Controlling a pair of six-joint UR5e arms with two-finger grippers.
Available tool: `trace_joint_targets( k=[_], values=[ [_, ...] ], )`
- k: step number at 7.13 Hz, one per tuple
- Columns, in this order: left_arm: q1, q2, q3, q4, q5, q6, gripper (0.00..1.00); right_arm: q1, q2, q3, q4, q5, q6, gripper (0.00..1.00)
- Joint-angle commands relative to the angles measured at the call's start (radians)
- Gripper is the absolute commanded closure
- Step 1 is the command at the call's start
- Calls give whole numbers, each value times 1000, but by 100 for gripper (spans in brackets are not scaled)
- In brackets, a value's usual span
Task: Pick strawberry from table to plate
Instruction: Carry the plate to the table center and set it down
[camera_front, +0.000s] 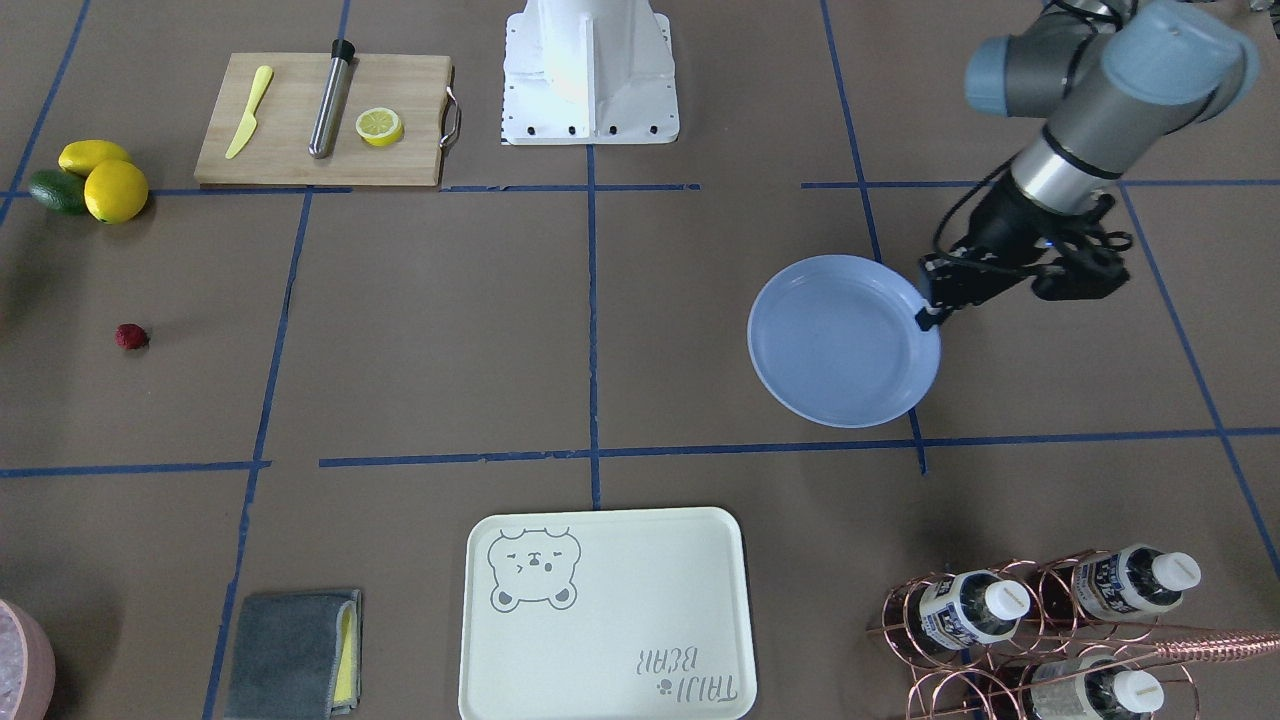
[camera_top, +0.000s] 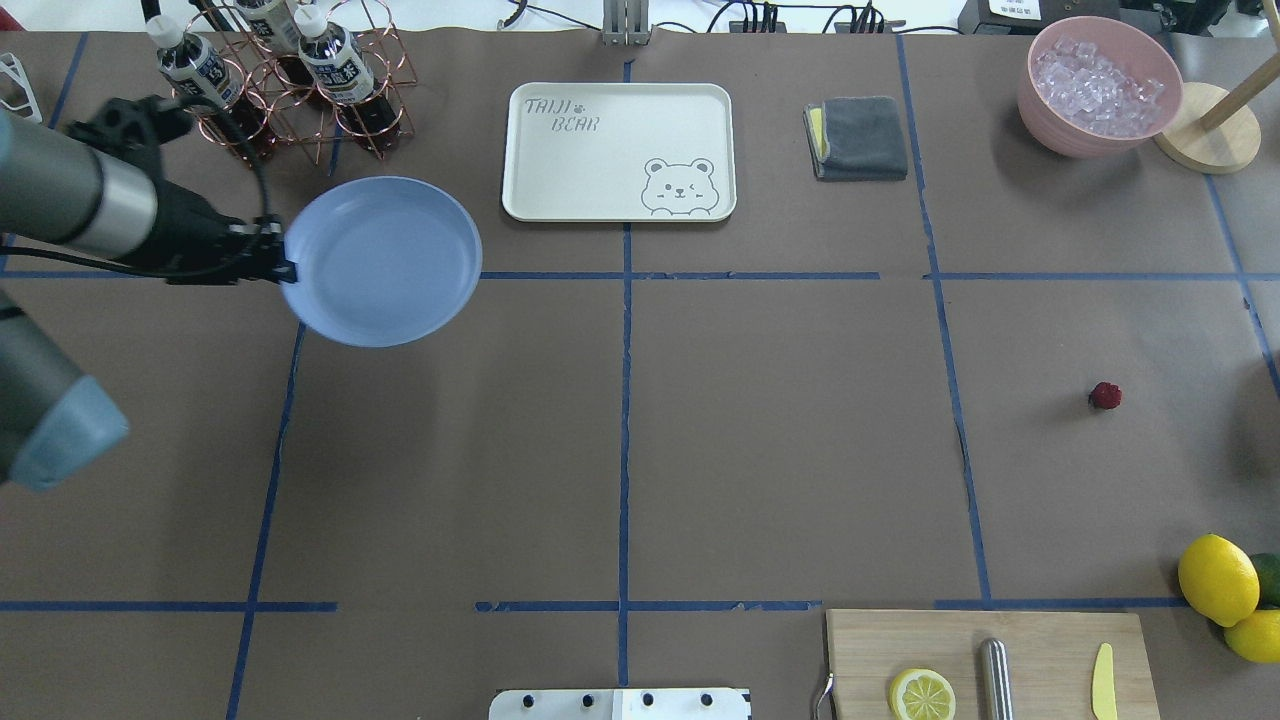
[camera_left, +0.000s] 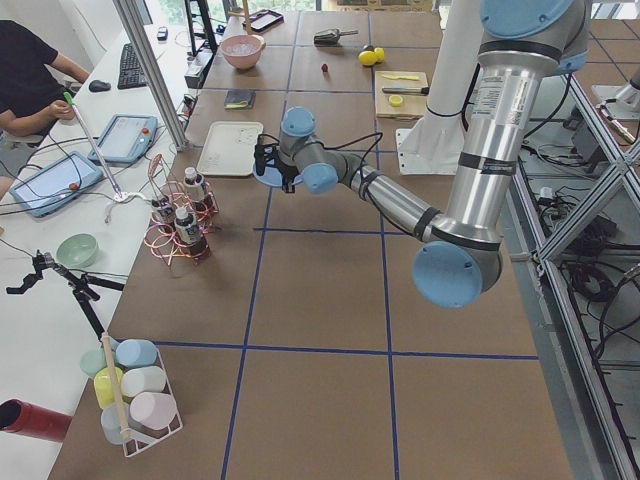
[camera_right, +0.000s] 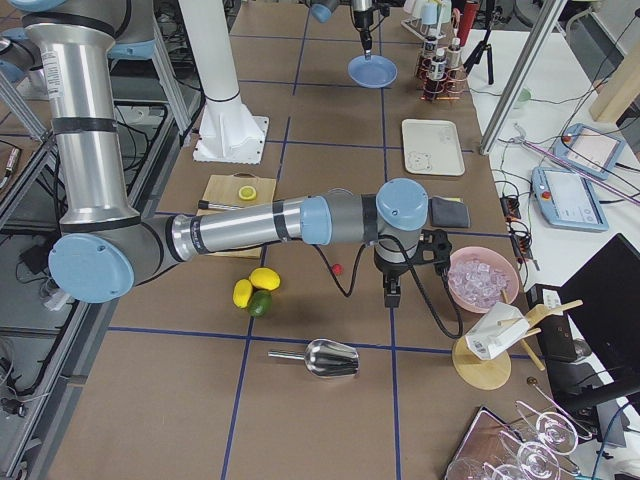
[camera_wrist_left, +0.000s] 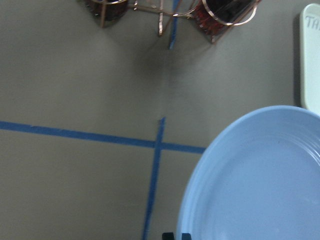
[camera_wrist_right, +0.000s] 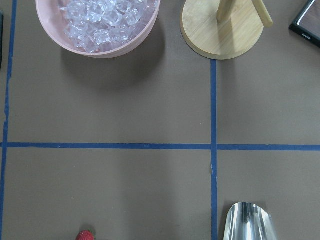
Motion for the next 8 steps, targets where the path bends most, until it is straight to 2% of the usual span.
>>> trace_joint_targets(
  k=[1,2,4,6,8],
  values=[
    [269,-175,72,20,189,-296,100,-7,-1,-1,0,0,1,0],
    [353,-215,103,18,257,-353,100,-10,-1,-1,0,0,1,0],
    [444,-250,161,-3,302,-396,100,-12,-1,-1,0,0,4,0],
    [448,-245,177,-9,300,-384,96,-16,-2,-1,0,0,4,0],
    [399,-226,161,-6,291,-317,97,-19,-1,-1,0,0,2,0]
  ],
)
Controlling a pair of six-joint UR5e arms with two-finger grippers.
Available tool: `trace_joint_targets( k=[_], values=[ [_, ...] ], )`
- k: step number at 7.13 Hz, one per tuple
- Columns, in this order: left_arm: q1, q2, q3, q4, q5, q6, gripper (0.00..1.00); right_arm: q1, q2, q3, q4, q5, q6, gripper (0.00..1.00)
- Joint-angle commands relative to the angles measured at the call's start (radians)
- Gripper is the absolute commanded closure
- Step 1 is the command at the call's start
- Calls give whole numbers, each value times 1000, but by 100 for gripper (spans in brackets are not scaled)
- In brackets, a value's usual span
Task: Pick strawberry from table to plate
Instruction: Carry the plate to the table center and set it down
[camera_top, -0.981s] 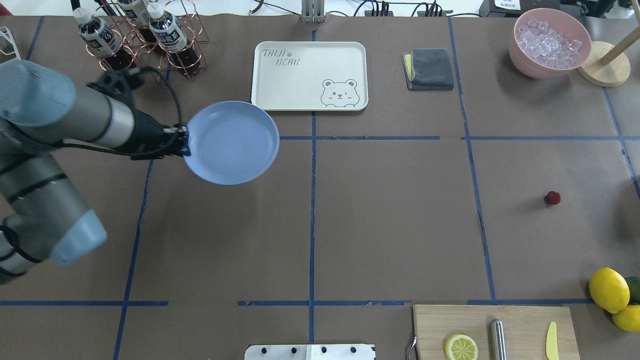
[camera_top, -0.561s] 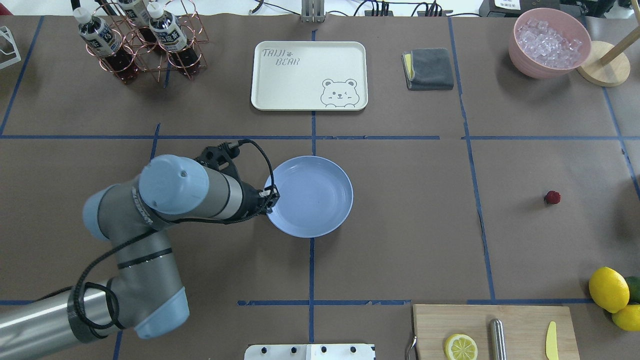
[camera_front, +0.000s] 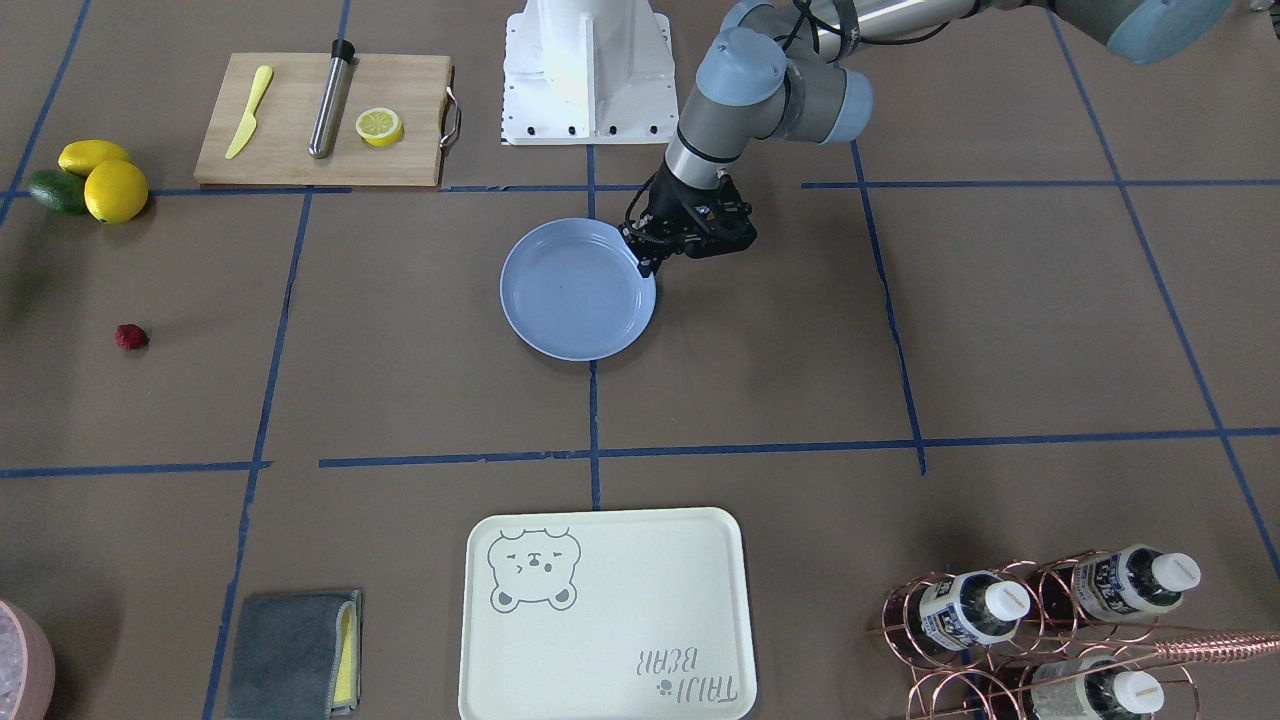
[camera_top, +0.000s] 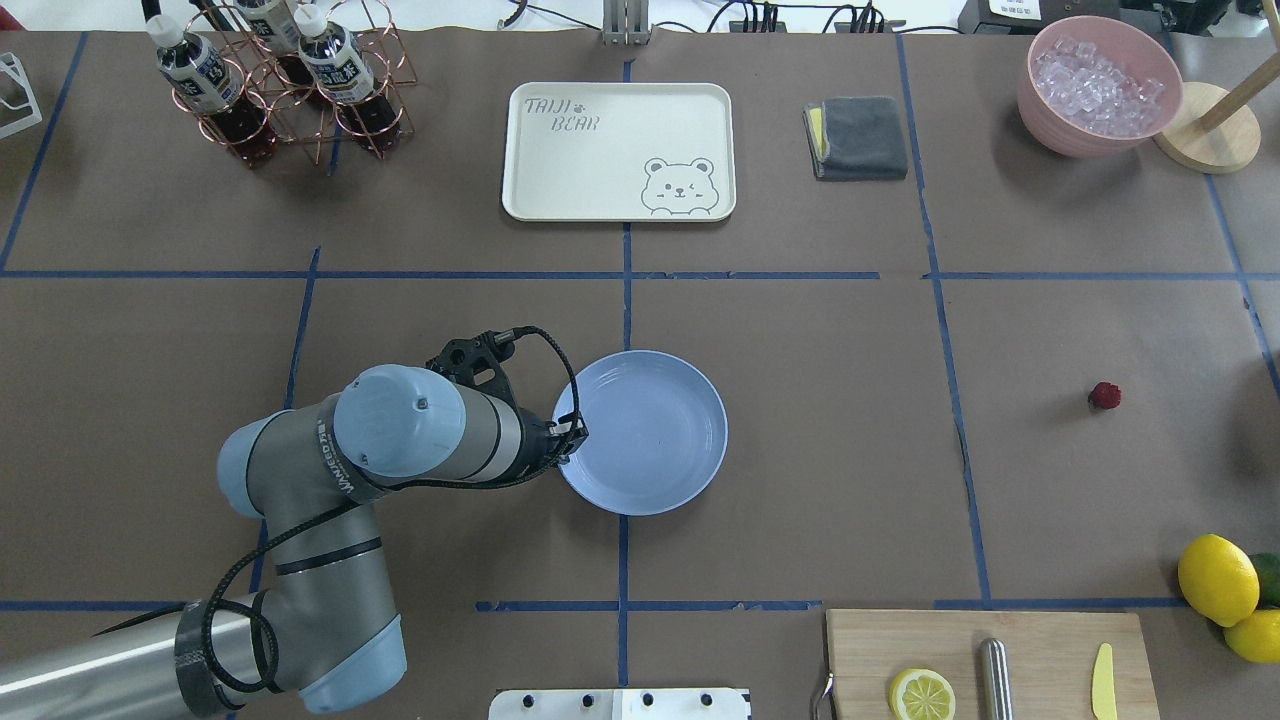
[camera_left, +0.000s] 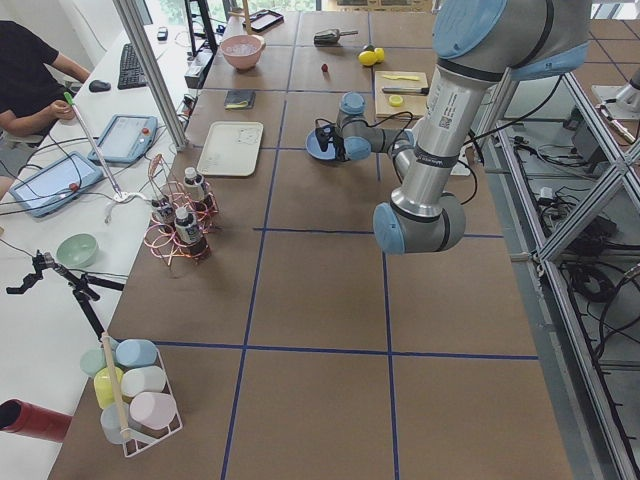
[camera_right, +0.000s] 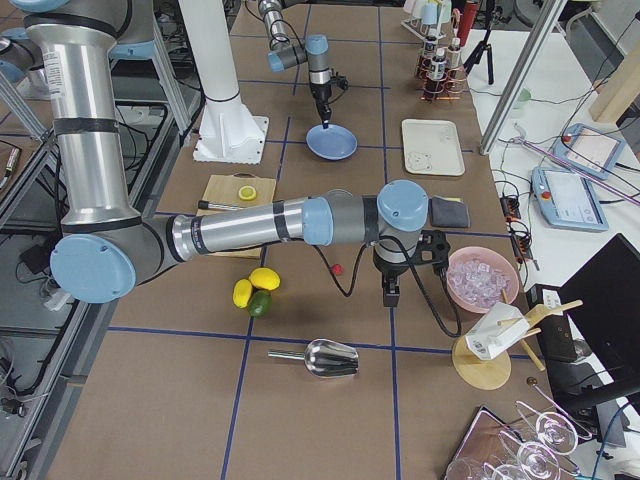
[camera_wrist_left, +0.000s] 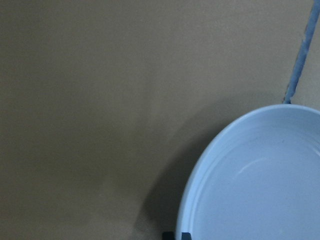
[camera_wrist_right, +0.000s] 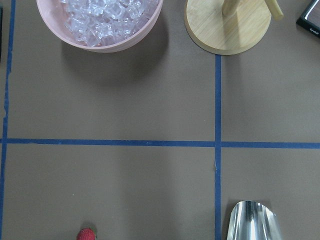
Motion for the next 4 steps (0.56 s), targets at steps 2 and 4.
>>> trace_joint_targets(
  k=[2,4],
  values=[
    [-43,12,-3,0,-7,60,66,-10,-1,0,0,0,-1,0],
    [-45,18,-13,0,2,59,0,-33,-3,0,0,-2,-1,0]
  ],
)
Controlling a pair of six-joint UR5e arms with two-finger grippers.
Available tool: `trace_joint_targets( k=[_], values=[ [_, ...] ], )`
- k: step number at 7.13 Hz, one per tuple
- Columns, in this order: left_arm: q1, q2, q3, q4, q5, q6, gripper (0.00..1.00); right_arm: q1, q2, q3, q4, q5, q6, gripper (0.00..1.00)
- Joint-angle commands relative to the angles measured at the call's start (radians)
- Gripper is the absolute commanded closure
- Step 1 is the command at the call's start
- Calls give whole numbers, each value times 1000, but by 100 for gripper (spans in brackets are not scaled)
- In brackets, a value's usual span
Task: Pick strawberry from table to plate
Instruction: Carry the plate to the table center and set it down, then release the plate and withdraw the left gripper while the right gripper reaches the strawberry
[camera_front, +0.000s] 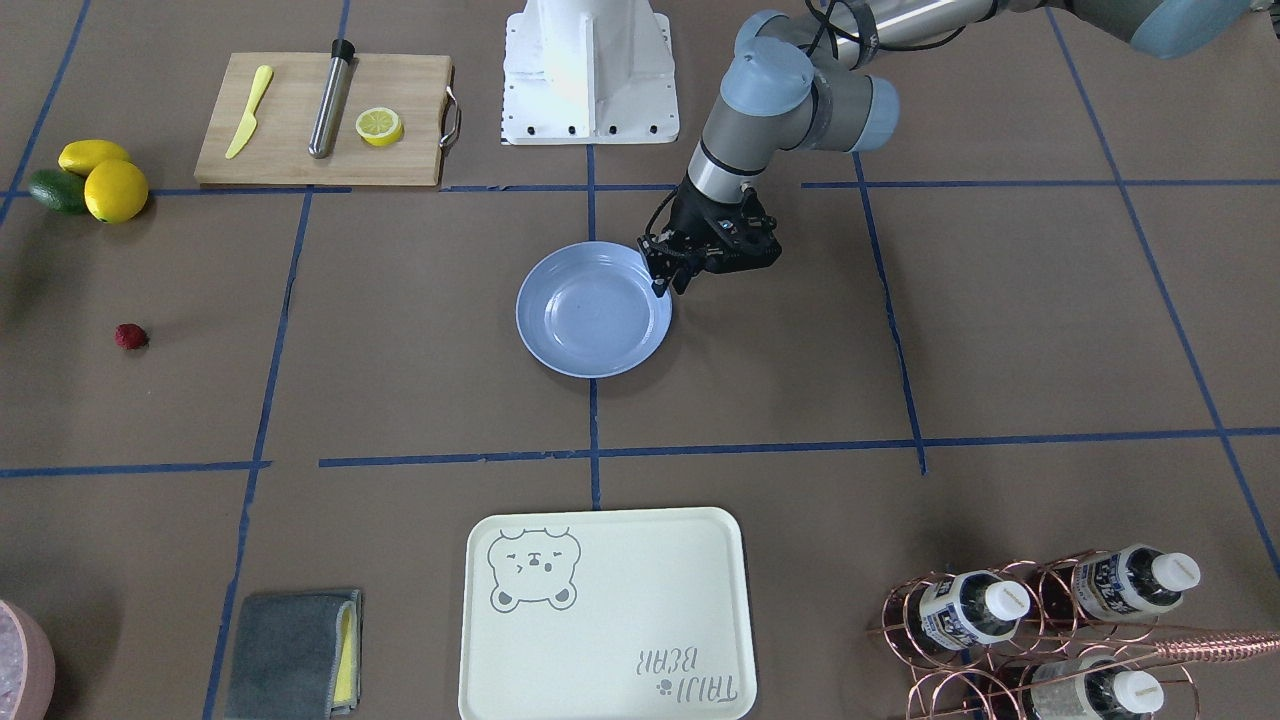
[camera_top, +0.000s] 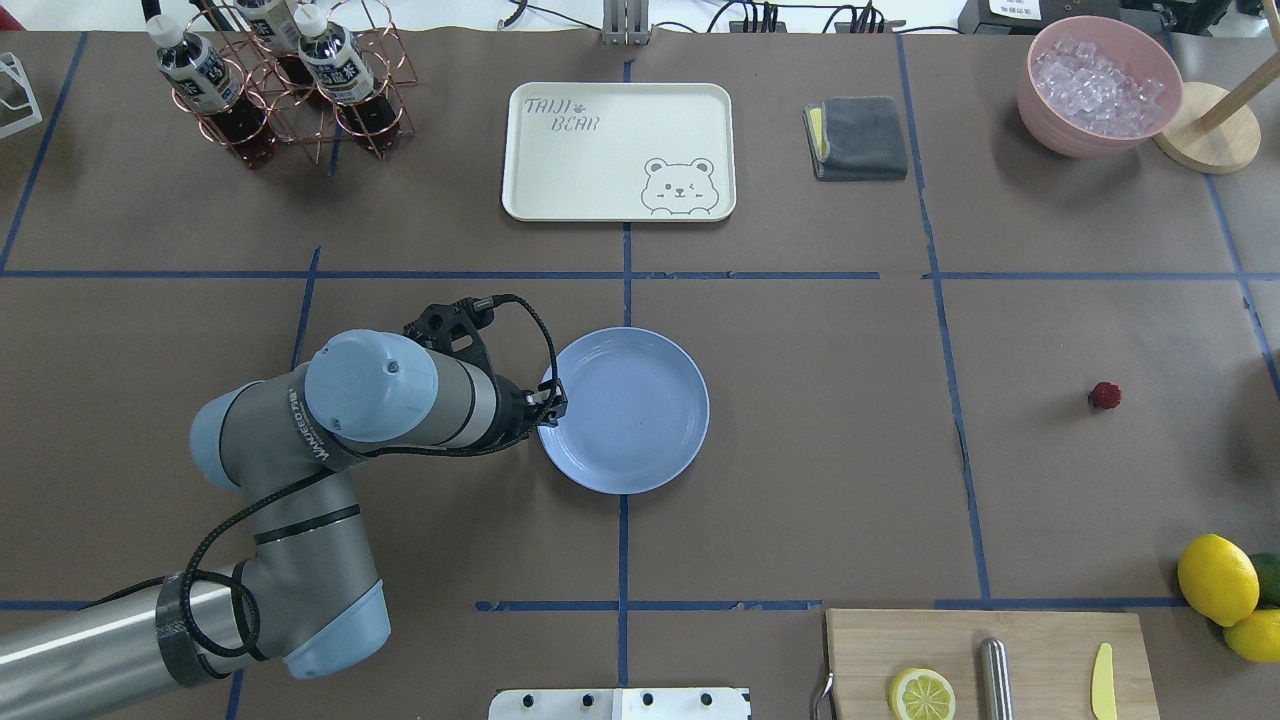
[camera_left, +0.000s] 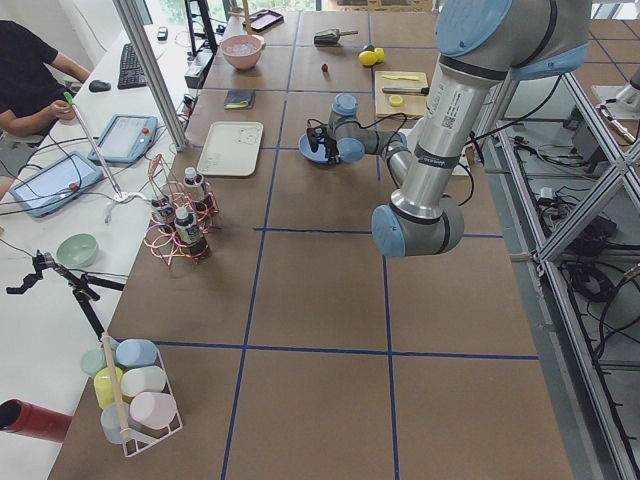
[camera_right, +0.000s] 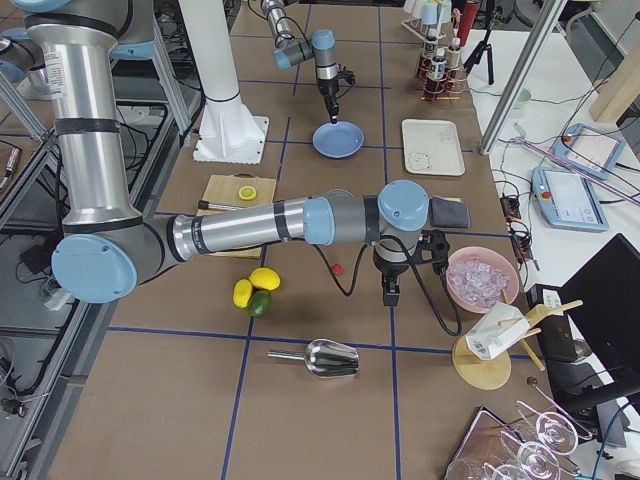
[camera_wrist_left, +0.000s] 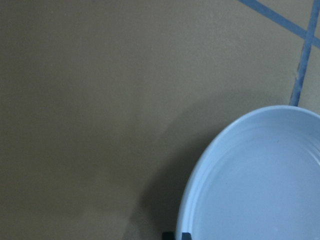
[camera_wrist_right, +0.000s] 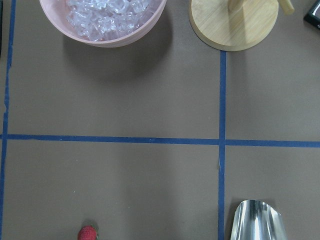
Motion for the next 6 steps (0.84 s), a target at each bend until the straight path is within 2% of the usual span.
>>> trace_joint_targets(
  k=[1,2,3,4,5,6],
  values=[
    [-42,0,-38,15,-8,5,0,-46,0,5,2,-4,12,0],
    [-97,-2,-74,79,-72,62,0,-91,-1,10,71,-6,81,0],
    [-153,-5,-120,166,-124,132,0,-166,-44,8,254,-27,271,0],
    [-181,-3,-148,225,-126,177,0,-268,-107,8,490,-111,478,0],
    [-202,-3,-162,244,-126,208,0,-357,-145,8,664,-168,646,0],
    [-239,0,-183,273,-129,222,0,-432,-155,13,707,-193,723,0]
  ],
)
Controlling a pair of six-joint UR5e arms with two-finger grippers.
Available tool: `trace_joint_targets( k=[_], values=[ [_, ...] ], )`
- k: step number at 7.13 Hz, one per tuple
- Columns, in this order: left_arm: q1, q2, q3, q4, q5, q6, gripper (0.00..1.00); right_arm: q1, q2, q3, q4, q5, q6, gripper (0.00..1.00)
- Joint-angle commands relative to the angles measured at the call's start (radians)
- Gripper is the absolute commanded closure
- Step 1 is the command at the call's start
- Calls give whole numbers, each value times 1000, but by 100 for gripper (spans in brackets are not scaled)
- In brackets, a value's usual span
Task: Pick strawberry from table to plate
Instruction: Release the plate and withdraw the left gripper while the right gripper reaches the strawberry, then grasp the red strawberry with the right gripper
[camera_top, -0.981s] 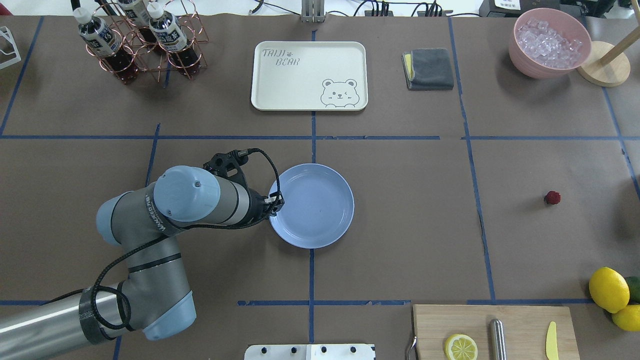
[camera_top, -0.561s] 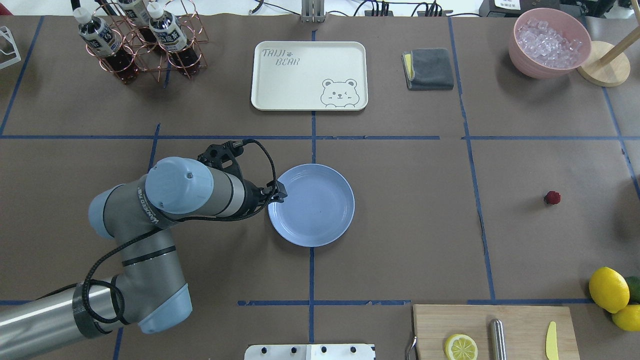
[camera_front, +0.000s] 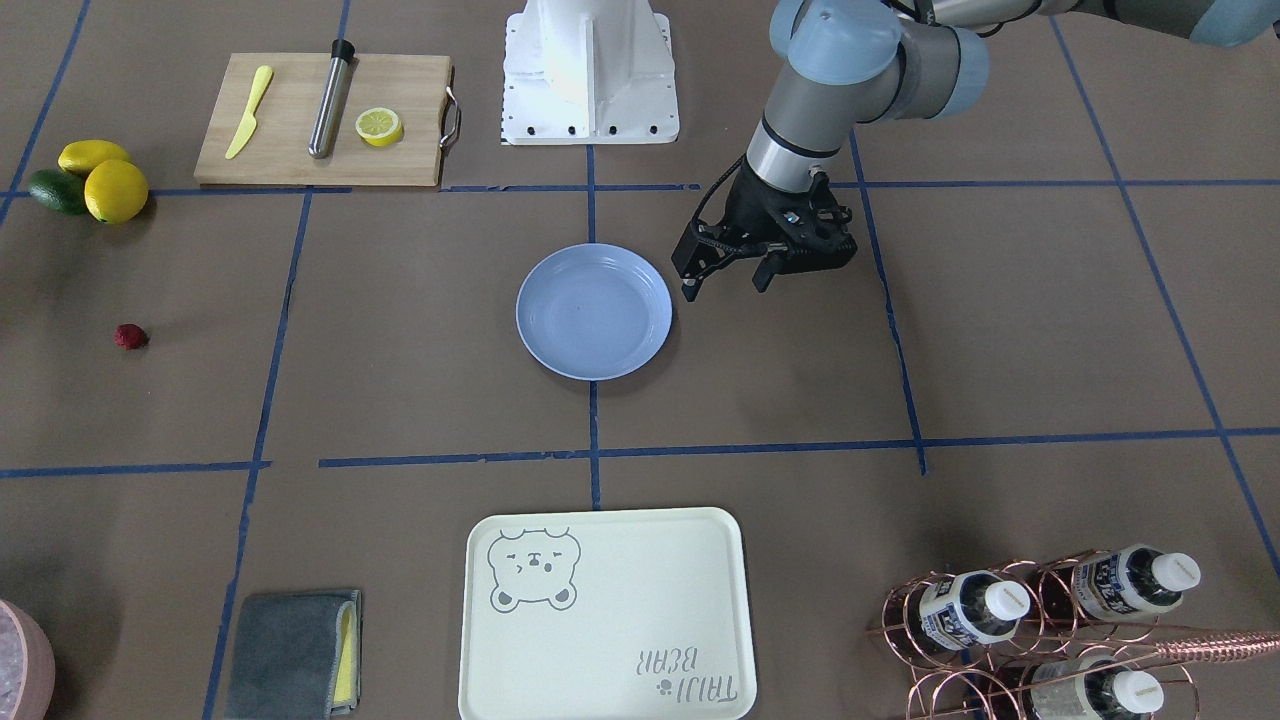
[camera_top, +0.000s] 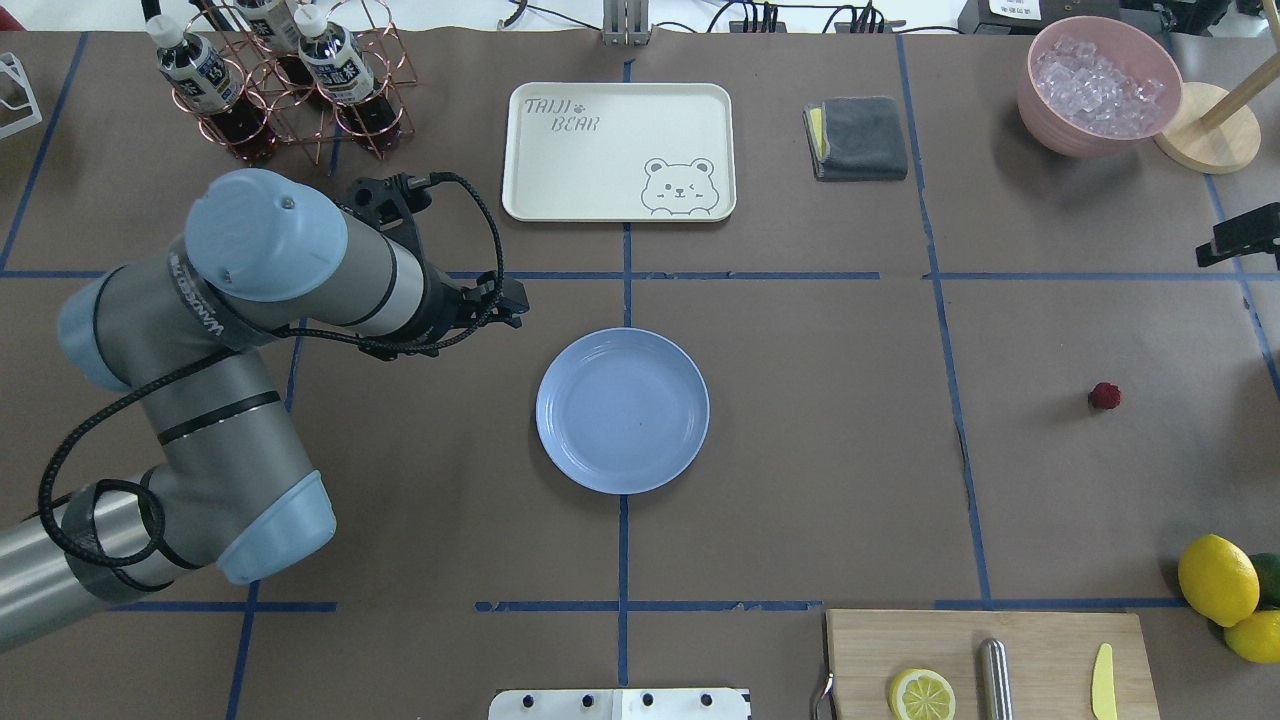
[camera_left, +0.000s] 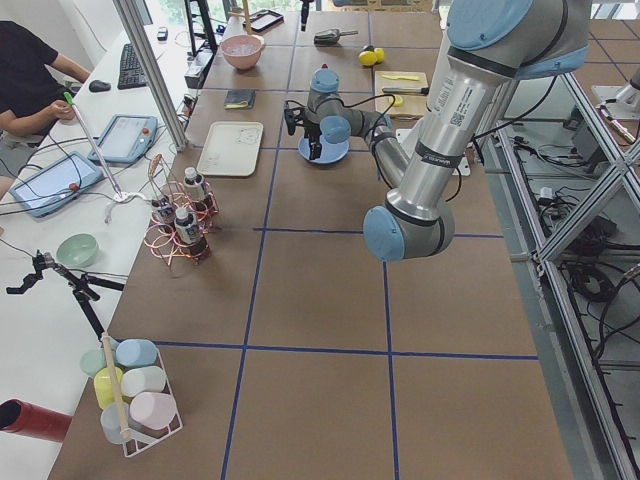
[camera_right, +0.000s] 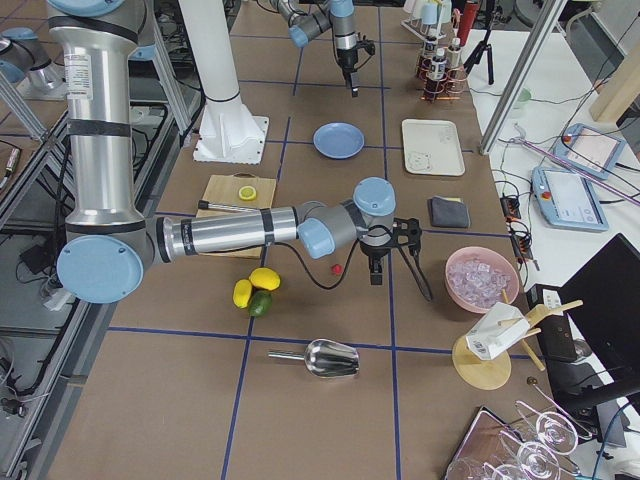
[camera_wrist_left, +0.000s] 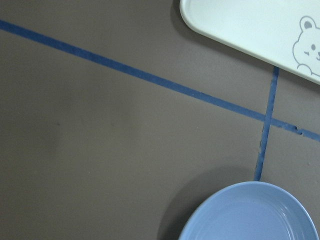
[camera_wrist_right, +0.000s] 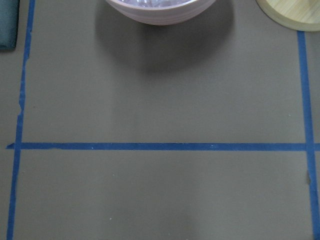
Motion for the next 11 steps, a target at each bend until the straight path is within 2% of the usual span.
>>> trace_joint_targets(
  k=[1,3,6,10,11],
  values=[
    [-81,-1,-66,108,-5,81,0,-163,-32,12,132,-94,201,0],
    [-104,1,-100,157,-5,111,0,-252,-81,11,204,-137,264,0],
    [-106,2,-99,156,-5,111,0,-346,-81,-36,207,-200,297,2],
    [-107,2,-99,156,-5,111,0,-346,-76,-41,206,-199,298,45],
    [-106,-1,-99,156,-5,111,0,-346,-81,-41,206,-199,298,62]
  ],
)
